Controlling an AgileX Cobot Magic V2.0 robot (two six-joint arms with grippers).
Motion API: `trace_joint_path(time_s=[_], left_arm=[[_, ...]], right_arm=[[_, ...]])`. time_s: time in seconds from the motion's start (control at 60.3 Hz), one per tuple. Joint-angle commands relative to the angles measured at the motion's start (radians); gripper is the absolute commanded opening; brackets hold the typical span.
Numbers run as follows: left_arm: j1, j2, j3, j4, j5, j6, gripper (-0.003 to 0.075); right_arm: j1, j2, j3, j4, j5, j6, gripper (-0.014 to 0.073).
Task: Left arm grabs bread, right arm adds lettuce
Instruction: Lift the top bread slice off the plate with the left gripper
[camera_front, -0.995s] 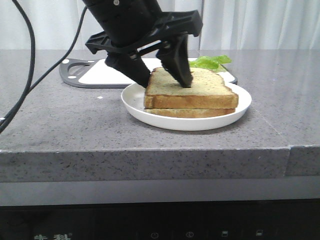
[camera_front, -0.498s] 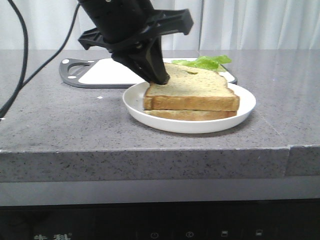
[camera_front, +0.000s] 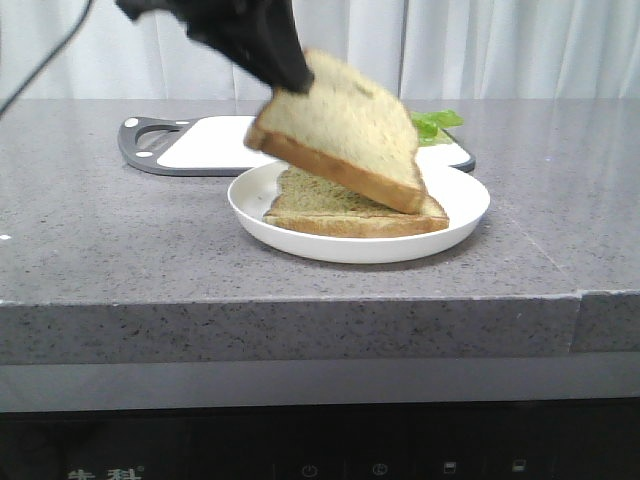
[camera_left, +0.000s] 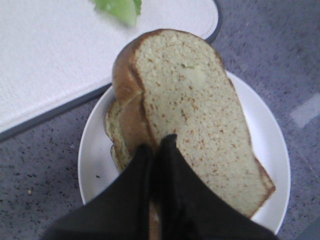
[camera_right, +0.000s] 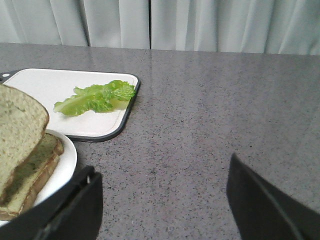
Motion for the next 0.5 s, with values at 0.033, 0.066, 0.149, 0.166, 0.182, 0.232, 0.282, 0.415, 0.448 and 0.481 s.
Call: trace_joint_path(time_s=[0.033, 0.066, 0.149, 0.166, 0.182, 0.232, 0.282, 0.415, 0.448, 0.481], left_arm=[[0.002, -0.136, -0.027, 0.065, -0.088, -0.01, -0.002], [0.002, -0.162, -0.025, 0.104, -0.088, -0.01, -0.002], [0.002, -0.224, -0.01, 0.193, -0.1, -0.034, -0.0021], [0.002, -0.235, -0.006, 0.221, -0.106, -0.045, -0.0021], [0.002, -0.246, 0.0, 0.242, -0.116, -0.06, -0.0021], [0.002, -0.285, 0.027, 0.312, -0.134, -0.114, -0.0021], [0.002, -0.333, 0.059, 0.385, -0.149, -0.153, -0.0021], [0.002, -0.474, 0.194, 0.55, -0.204, -0.299, -0.0021], [0.002, -0.501, 0.222, 0.575, -0.219, -0.327, -0.0021], [0.002, -0.527, 0.25, 0.606, -0.238, -0.358, -0.0021]], right_arm=[[-0.006, 0.013, -0.037, 0.0, -0.074, -0.006, 0.0538], [-0.006, 0.02, -0.037, 0.0, -0.073, -0.006, 0.0538], [-0.004, 0.05, -0.037, 0.0, -0.079, -0.006, 0.0538], [-0.003, 0.057, -0.037, 0.0, -0.081, -0.006, 0.0538], [-0.001, 0.069, -0.037, 0.0, -0.082, -0.006, 0.0538], [0.01, 0.102, -0.038, 0.0, -0.093, -0.006, 0.0538], [0.025, 0.14, -0.04, 0.0, -0.108, -0.007, 0.0538], [0.07, 0.298, -0.096, 0.0, -0.124, -0.027, 0.0538], [0.075, 0.343, -0.123, 0.0, -0.12, -0.028, 0.0538], [0.075, 0.392, -0.146, 0.0, -0.116, -0.028, 0.0538]])
